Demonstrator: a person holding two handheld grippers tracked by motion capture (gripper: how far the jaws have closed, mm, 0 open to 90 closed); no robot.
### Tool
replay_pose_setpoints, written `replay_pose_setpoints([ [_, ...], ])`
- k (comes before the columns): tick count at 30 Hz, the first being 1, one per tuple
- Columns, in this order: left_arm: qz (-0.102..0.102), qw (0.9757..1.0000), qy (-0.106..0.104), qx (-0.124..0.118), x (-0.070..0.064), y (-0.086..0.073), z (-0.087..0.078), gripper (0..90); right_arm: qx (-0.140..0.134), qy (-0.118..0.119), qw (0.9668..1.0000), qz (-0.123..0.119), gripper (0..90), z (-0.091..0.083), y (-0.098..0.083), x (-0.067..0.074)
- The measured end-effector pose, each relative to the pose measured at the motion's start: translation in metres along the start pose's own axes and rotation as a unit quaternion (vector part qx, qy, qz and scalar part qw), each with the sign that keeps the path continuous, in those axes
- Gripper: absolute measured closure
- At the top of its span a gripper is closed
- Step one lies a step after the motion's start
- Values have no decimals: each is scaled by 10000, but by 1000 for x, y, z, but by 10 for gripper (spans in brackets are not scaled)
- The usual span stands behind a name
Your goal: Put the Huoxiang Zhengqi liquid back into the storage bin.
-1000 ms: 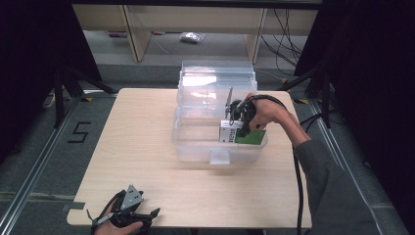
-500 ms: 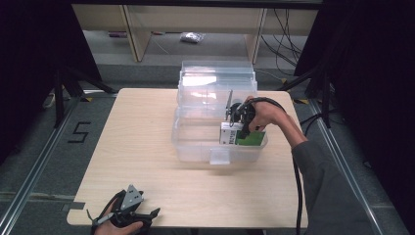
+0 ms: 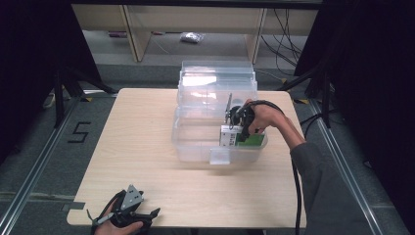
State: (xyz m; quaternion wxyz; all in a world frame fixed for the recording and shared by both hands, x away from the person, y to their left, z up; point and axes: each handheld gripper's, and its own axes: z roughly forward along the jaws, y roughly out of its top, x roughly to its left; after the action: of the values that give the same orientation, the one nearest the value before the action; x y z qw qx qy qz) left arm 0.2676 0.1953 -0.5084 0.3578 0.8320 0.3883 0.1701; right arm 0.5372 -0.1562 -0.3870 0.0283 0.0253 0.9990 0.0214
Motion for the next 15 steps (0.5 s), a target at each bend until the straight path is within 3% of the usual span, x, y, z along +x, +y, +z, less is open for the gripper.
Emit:
replay_pose_setpoints([
  [1,13,10000,5,-25,0,0,0,181,37,48,9998,172,642,-1,1,2],
  [3,31,10000,50,29,1,0,0,181,45,47,9999,113,642,2,-1,2],
  [4,31,10000,50,29,1,0,0,181,178,100,9991,371,642,1,0,6],
  [6,-46,10000,-16,-53,-1,0,1,181,151,80,9996,204,642,2,0,4],
  [7,37,10000,46,26,1,0,0,181,188,72,9996,204,641,2,0,4],
  [8,32,10000,31,21,1,0,0,181,192,67,9994,297,641,2,0,5],
  [15,21,10000,47,3,0,0,0,181,162,90,9994,278,640,6,2,5],
])
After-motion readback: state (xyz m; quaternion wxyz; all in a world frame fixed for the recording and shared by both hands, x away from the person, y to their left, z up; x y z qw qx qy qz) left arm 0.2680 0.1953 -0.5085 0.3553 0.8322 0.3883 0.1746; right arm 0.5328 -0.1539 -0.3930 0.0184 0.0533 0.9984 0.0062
